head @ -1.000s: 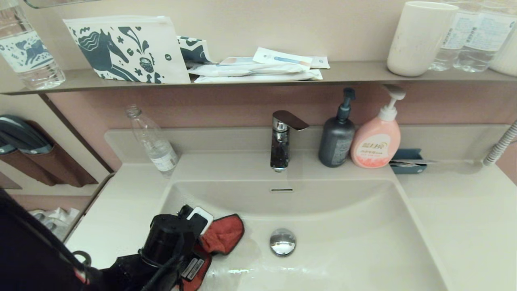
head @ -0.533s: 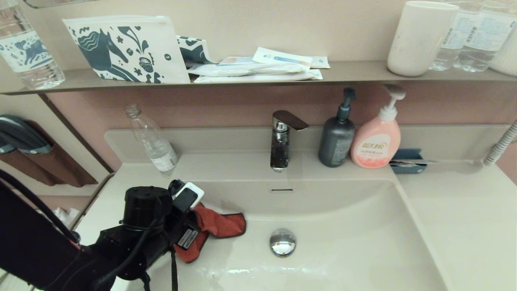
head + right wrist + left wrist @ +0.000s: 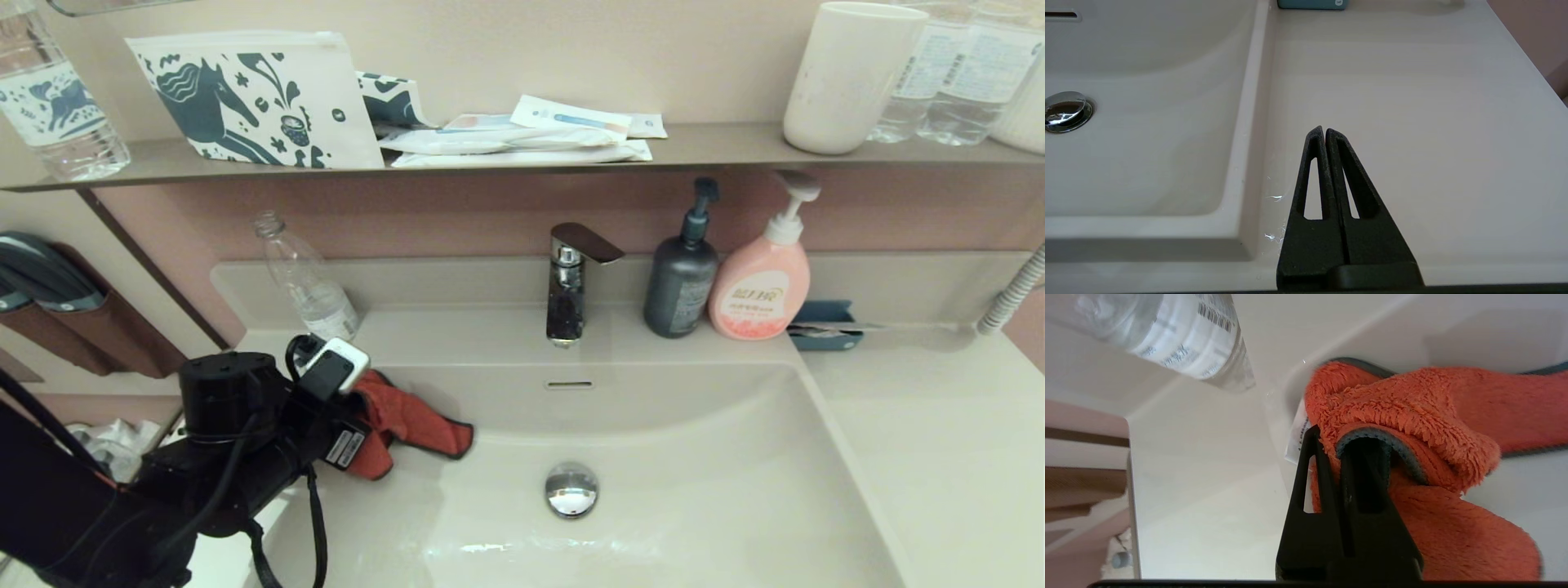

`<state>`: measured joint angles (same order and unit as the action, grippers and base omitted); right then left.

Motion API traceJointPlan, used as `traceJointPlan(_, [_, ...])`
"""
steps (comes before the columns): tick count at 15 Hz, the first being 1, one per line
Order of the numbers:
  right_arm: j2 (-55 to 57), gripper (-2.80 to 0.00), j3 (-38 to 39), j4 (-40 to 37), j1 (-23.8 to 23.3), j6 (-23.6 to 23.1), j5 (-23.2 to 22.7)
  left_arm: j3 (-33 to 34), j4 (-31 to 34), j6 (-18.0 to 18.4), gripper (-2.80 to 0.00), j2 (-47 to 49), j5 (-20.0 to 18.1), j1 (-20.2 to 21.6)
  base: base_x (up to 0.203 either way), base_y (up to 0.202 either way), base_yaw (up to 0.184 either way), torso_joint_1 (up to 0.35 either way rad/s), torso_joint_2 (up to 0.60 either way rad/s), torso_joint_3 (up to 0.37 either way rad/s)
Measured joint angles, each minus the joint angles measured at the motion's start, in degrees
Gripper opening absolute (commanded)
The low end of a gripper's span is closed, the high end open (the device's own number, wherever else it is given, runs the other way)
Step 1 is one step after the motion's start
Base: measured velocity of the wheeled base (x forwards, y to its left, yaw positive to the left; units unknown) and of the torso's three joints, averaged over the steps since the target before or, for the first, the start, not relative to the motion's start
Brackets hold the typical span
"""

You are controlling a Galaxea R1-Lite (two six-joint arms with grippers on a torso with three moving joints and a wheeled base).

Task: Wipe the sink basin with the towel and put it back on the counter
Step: Wipe the sink

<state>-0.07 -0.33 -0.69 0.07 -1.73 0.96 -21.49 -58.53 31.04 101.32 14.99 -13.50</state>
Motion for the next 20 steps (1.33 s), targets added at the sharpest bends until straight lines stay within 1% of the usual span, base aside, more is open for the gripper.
traceJointPlan(1, [0.0,-2.8,0.0,0.0,0.0,0.0,0.0,0.9,-0.7,-1.8,-2.8,-0.1,0.1,-0.6,0.0,0.0,0.0,0.0,0.0,0.0])
traceJointPlan(2, [0.0,-2.8,0.0,0.0,0.0,0.0,0.0,1.7,-2.0,-5.0,-2.8,0.1,0.6,-1.9,0.0,0.0,0.0,0.0,0.0,0.0])
traceJointPlan(3, [0.0,-2.8,0.0,0.0,0.0,0.0,0.0,2.3,-4.1,-8.5,-2.8,0.8,2.1,-3.5,0.0,0.0,0.0,0.0,0.0,0.0])
traceJointPlan(4, [0.0,-2.8,0.0,0.0,0.0,0.0,0.0,2.5,-6.7,-11.0,-2.8,1.8,3.8,-4.8,0.0,0.0,0.0,0.0,0.0,0.0])
traceJointPlan(5, [0.0,-2.8,0.0,0.0,0.0,0.0,0.0,2.7,-9.9,-12.3,-2.8,2.9,4.9,-5.8,0.0,0.0,0.0,0.0,0.0,0.0])
traceJointPlan(8, [0.0,-2.8,0.0,0.0,0.0,0.0,0.0,3.1,-19.0,-13.1,-2.8,7.5,6.3,-8.0,0.0,0.0,0.0,0.0,0.0,0.0])
traceJointPlan(10, [0.0,-2.8,0.0,0.0,0.0,0.0,0.0,4.0,-23.4,-14.3,-2.8,11.1,7.4,-9.1,0.0,0.0,0.0,0.0,0.0,0.0])
traceJointPlan(12, [0.0,-2.8,0.0,0.0,0.0,0.0,0.0,5.4,-27.6,-14.8,-2.8,14.6,7.6,-9.7,0.0,0.0,0.0,0.0,0.0,0.0])
traceJointPlan(14, [0.0,-2.8,0.0,0.0,0.0,0.0,0.0,6.7,-28.8,-15.1,-2.8,17.9,7.6,-9.8,0.0,0.0,0.0,0.0,0.0,0.0])
traceJointPlan(16, [0.0,-2.8,0.0,0.0,0.0,0.0,0.0,7.2,-29.0,-16.5,-2.8,20.4,7.5,-9.9,0.0,0.0,0.0,0.0,0.0,0.0])
traceJointPlan(20, [0.0,-2.8,0.0,0.0,0.0,0.0,0.0,5.1,-28.7,-16.2,-2.8,22.0,7.5,-9.8,0.0,0.0,0.0,0.0,0.0,0.0])
